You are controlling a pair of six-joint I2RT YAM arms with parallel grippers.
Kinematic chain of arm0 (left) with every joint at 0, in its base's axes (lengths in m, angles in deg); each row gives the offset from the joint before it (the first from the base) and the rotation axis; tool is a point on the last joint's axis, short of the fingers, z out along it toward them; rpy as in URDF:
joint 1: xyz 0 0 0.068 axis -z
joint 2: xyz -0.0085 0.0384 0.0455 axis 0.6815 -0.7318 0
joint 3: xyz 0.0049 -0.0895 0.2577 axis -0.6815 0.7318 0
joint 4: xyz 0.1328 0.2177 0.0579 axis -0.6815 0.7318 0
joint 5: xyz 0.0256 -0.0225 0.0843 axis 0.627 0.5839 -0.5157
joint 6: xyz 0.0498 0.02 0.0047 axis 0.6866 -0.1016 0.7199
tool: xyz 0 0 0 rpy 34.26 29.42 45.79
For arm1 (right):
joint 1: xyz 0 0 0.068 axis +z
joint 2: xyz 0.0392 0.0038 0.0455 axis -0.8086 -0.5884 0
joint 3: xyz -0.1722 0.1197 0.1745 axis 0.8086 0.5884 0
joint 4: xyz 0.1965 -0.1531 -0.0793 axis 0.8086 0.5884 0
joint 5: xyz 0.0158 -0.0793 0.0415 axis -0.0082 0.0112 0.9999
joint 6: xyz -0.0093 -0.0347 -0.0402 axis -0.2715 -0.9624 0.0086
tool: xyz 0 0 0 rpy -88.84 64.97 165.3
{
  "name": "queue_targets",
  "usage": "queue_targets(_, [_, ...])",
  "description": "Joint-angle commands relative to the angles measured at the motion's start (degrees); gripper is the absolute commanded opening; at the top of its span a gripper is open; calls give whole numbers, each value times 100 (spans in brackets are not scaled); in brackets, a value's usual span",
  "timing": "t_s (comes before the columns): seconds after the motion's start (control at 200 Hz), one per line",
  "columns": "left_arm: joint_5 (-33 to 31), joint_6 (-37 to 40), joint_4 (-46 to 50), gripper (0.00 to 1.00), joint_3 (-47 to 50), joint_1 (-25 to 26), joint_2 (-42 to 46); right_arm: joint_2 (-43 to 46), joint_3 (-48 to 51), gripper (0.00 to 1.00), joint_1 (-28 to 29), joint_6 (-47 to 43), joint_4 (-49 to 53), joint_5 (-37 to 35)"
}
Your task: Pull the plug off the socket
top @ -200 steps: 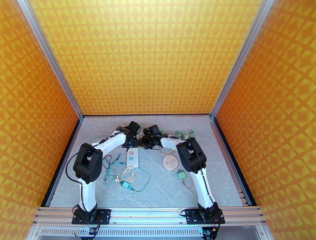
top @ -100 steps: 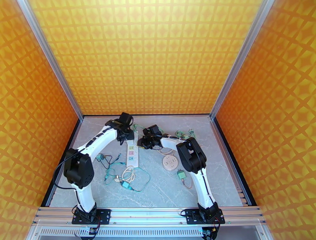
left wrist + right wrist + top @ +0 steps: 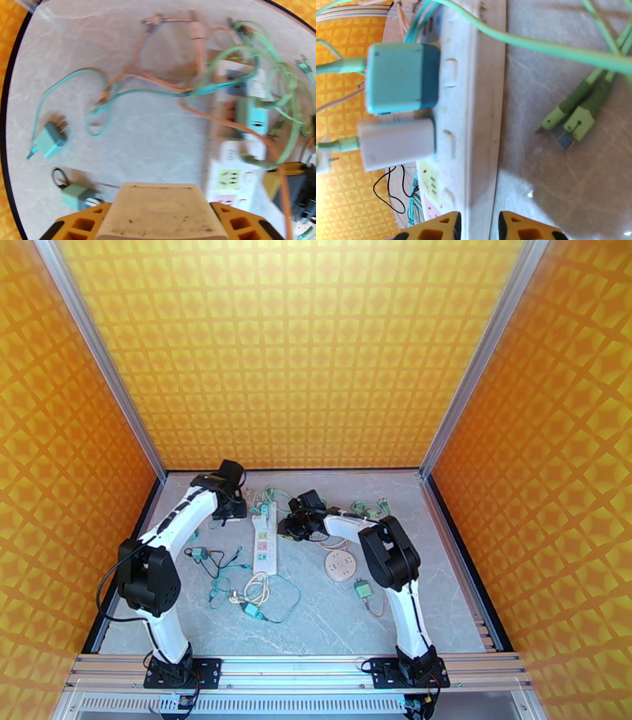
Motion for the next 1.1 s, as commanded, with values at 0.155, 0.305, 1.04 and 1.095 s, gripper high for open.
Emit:
queue_targets(0.155, [-186, 289, -312, 26, 1202, -212, 456, 370, 261, 35, -64, -24, -32, -242])
queue_targets(0.305, [-212, 328, -481, 26, 1595, -222, 388, 351, 192, 37, -71, -15, -16, -271])
queue_targets(1.04, [-200, 1168, 563, 27, -2002, -143, -880, 176, 126, 39, -64, 213, -172, -338])
queue_targets(1.095, [-203, 1290, 683, 27, -2406, -144, -1175, 190, 122, 39, -64, 213, -156, -342])
